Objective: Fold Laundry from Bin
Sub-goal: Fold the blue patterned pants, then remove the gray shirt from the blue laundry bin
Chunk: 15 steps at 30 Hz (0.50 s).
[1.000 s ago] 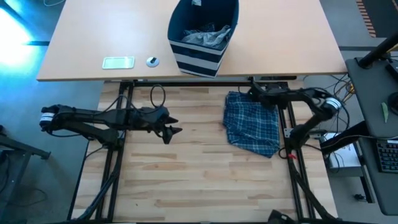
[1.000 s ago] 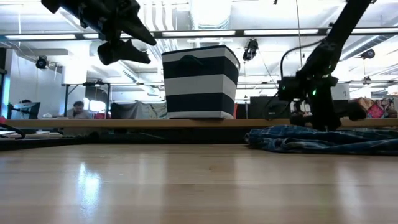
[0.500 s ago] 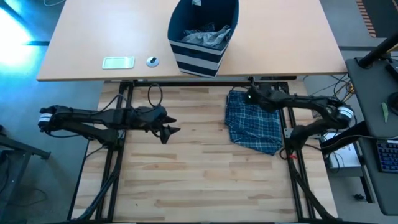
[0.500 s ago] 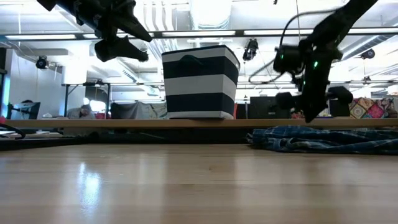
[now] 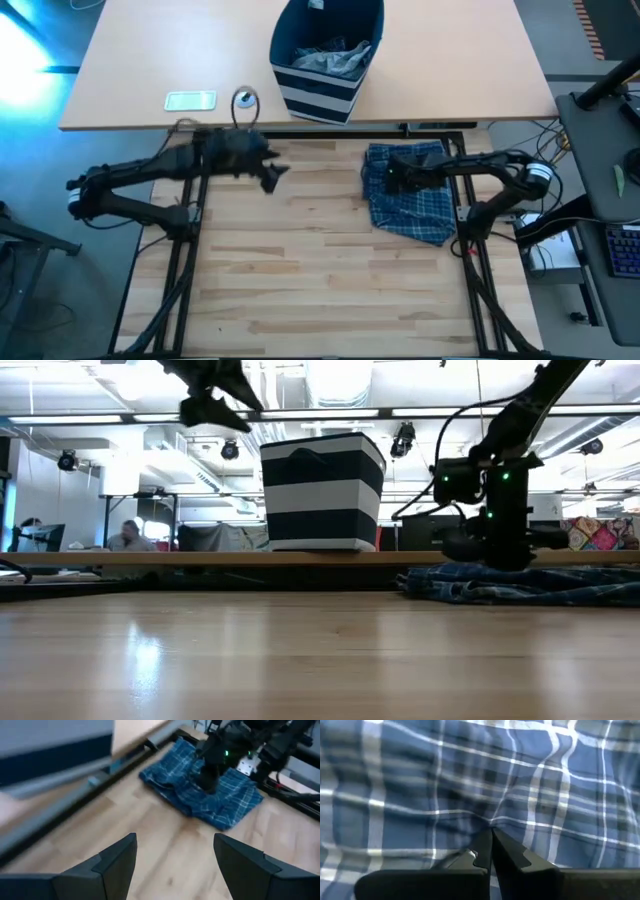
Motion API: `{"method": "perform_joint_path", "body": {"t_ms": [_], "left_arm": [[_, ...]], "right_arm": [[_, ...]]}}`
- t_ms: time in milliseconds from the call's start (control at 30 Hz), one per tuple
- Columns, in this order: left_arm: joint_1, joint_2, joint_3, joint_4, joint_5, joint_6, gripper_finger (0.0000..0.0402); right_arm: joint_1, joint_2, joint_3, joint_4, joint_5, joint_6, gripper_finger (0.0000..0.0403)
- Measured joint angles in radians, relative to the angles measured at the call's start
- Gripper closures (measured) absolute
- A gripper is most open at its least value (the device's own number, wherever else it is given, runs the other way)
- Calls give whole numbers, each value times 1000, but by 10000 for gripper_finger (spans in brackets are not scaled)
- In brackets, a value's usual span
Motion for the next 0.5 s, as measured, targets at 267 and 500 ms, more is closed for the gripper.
{"method": "perform_joint_path", "body": {"t_ms": [267, 500], "left_arm": [[193, 201, 273, 25, 93, 313, 154], [305, 307, 408, 164, 278, 570, 154]], "right_arm": [[30, -72, 94, -27, 0, -154, 394], [188, -159, 195, -60, -31, -316, 353]]}}
